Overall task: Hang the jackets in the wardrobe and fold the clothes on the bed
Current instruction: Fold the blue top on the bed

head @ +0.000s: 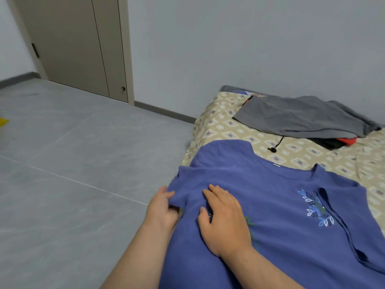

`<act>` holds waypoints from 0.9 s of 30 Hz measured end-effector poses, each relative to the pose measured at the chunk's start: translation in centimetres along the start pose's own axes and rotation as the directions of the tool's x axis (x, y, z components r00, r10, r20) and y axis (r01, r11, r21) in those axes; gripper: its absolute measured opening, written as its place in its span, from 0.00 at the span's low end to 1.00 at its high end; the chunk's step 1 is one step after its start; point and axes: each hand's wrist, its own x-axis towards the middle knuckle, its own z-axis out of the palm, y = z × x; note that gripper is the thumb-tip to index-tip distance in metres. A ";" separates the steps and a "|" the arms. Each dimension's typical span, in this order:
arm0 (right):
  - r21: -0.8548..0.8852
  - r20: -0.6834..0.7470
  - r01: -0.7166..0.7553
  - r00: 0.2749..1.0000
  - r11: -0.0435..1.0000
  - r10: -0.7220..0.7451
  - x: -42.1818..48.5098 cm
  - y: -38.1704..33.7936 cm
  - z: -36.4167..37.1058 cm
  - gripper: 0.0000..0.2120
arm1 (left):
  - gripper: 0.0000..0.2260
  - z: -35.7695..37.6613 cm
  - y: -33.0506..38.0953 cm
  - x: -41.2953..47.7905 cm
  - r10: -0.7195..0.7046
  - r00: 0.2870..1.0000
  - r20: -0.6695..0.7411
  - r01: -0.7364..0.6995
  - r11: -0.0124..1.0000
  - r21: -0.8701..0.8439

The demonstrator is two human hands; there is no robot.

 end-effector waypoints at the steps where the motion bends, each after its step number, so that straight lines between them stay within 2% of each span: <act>1: -0.006 0.004 0.004 1.000 1.000 -0.004 0.0 -0.1 0.0 0.25 | 0.11 -0.6 -0.6 -0.5 -0.058 0.998 -0.016 0.058 0.998 0.019; 4: -0.017 0.029 0.014 0.999 1.000 -0.014 0.0 -0.1 0.0 0.27 | 0.12 -0.9 -1.8 -1.2 -0.222 0.973 -0.055 0.227 0.970 0.092; 7: -0.006 0.022 0.020 1.000 1.000 -0.020 0.0 0.0 0.0 0.27 | 0.12 -0.5 -1.6 -0.9 -0.253 0.966 0.049 0.246 0.962 0.122; 9: 0.006 0.003 0.005 1.000 1.000 -0.005 -0.1 -0.1 -0.1 0.25 | 0.18 -0.2 -1.1 -0.8 -0.287 0.954 0.088 0.275 0.953 0.124; 11: 0.031 -0.039 -0.005 0.999 0.999 0.006 -0.2 -0.1 0.0 0.22 | 0.21 0.3 -0.8 -0.5 -0.306 0.947 0.096 0.293 0.948 0.128; 13: 0.091 -0.076 -0.024 0.997 0.996 0.031 -0.2 0.0 -0.1 0.22 | 0.19 1.0 -0.3 0.1 -0.290 0.954 0.071 0.279 0.951 0.131; 15: 0.185 -0.116 -0.035 0.992 0.982 0.057 -0.1 0.2 -0.4 0.21 | 0.14 1.9 0.4 0.6 -0.214 0.976 0.034 0.205 0.963 0.175; 16: 0.231 -0.125 -0.048 0.989 0.972 0.078 0.0 0.4 -0.6 0.20 | 0.13 2.6 0.6 0.8 -0.131 0.991 -0.026 0.134 0.967 0.218; 18: 0.332 -0.120 -0.087 0.984 0.939 0.134 -0.2 0.2 -1.3 0.19 | 0.10 4.5 1.1 0.6 0.143 0.982 -0.125 -0.099 0.947 0.304; 19: 0.394 -0.138 -0.102 0.976 0.913 0.169 -0.3 0.1 -1.8 0.18 | 0.10 5.8 1.4 0.3 0.317 0.940 -0.122 -0.256 0.898 0.358; 20: 0.462 -0.173 -0.117 0.960 0.879 0.219 -0.4 0.2 -2.3 0.17 | 0.11 7.2 1.6 -0.1 0.485 0.873 -0.056 -0.420 0.804 0.422; 21: 0.529 -0.202 -0.139 0.937 0.837 0.284 -0.6 0.5 -2.9 0.17 | 0.12 8.6 1.6 -0.6 0.621 0.780 0.074 -0.564 0.648 0.512; 22: 0.584 -0.217 -0.163 0.913 0.795 0.346 -0.8 1.0 -3.6 0.18 | 0.13 9.9 1.4 -1.1 0.679 0.682 0.272 -0.662 0.416 0.623; 23: 0.621 -0.219 -0.187 0.891 0.761 0.398 -1.0 1.8 -4.4 0.18 | 0.12 11.0 0.9 -1.8 0.628 0.621 0.469 -0.678 0.130 0.724; 24: 0.641 -0.213 -0.212 0.874 0.738 0.437 -1.4 2.8 -5.4 0.18 | 0.11 11.6 0.1 -2.1 0.504 0.615 0.606 -0.628 -0.152 0.763; 25: 0.648 -0.207 -0.236 0.860 0.724 0.466 -1.8 4.2 -6.4 0.18 | 0.10 11.8 -0.9 -2.3 0.346 0.657 0.670 -0.566 -0.361 0.741; 27: 0.605 -0.200 -0.291 0.846 0.741 0.495 -2.8 7.3 -8.4 0.19 | 0.06 11.3 -3.2 -2.5 0.092 0.755 0.649 -0.490 -0.578 0.652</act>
